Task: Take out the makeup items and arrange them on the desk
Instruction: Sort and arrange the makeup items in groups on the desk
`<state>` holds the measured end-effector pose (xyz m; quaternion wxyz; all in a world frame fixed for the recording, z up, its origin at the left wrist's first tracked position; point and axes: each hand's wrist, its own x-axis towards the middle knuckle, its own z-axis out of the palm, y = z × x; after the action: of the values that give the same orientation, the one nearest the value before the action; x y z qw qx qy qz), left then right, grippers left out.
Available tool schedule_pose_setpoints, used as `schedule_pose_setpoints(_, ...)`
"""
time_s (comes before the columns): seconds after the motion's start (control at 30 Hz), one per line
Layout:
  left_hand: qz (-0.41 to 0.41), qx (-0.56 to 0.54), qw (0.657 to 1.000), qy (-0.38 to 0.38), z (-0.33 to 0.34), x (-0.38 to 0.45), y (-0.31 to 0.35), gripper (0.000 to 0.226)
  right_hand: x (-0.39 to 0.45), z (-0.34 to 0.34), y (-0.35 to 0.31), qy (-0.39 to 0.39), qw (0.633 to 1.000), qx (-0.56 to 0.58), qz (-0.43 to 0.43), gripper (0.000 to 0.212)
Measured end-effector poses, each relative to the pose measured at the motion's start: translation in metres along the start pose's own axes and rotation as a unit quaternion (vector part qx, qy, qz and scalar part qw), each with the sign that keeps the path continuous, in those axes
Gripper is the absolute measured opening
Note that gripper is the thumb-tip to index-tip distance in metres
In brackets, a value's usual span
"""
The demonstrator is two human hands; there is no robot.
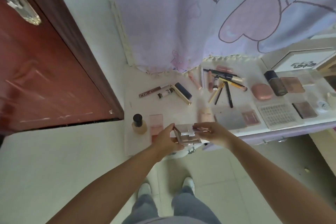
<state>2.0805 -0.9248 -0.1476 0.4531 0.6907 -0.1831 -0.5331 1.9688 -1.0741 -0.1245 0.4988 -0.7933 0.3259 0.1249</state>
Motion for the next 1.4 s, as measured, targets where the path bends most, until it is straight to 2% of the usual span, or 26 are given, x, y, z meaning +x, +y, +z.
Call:
schedule_pose_setpoints(0.1,-0.019,-0.071,0.997,0.039,0.003,0.005,-0.007,0.076,0.014,0.006,0.003,0.05,0.998,-0.015,-0.031,0.029)
schedule_pose_setpoints(0.2,-0.012,-0.071,0.996,0.056,0.011,0.008,-0.008,0.062,0.027,0.004,0.003,0.092,0.994,-0.012,-0.058,0.025)
schedule_pose_setpoints(0.3,-0.009,-0.056,0.995,0.081,0.023,0.013,-0.008,0.063,0.041,-0.003,0.005,0.105,0.99,-0.041,-0.081,0.02)
schedule_pose_setpoints(0.47,-0.015,0.11,0.97,0.216,0.037,0.02,-0.008,0.03,0.06,-0.006,0.004,0.082,0.992,-0.036,-0.087,0.018)
schedule_pose_setpoints(0.57,-0.018,0.177,0.948,0.263,0.044,0.023,-0.012,0.031,0.071,-0.005,-0.002,0.073,0.992,-0.047,-0.09,0.02)
schedule_pose_setpoints(0.73,-0.036,0.227,0.926,0.299,0.053,0.024,-0.019,0.028,0.083,-0.005,-0.009,0.062,0.994,-0.035,-0.084,0.022)
schedule_pose_setpoints(0.9,-0.087,0.301,0.897,0.312,0.057,0.024,-0.02,0.021,0.094,-0.007,-0.009,0.055,0.996,-0.021,-0.073,0.023)
schedule_pose_setpoints(1.03,-0.092,0.312,0.893,0.313,0.058,0.025,-0.02,0.02,0.096,-0.01,-0.011,0.035,0.997,-0.031,-0.067,0.026)
schedule_pose_setpoints(1.1,-0.09,0.306,0.894,0.314,0.058,0.025,-0.02,0.018,0.094,-0.014,-0.008,0.04,0.995,-0.055,-0.079,0.03)
schedule_pose_setpoints(1.2,-0.086,0.312,0.894,0.31,0.06,0.025,-0.021,0.016,0.09,-0.026,0.006,0.102,0.982,-0.121,-0.108,0.032)
schedule_pose_setpoints(1.27,-0.081,0.334,0.888,0.305,0.062,0.023,-0.02,0.015,0.089,-0.034,0.017,0.126,0.967,-0.212,-0.067,0.04)
schedule_pose_setpoints(1.33,-0.07,0.361,0.878,0.305,0.064,0.02,-0.019,0.016,0.088,-0.037,0.027,0.111,0.941,-0.321,-0.002,0.053)
schedule_pose_setpoints(1.4,-0.055,0.382,0.867,0.315,0.062,0.017,-0.018,0.015,0.087,-0.033,0.029,0.083,0.931,-0.353,0.03,0.057)
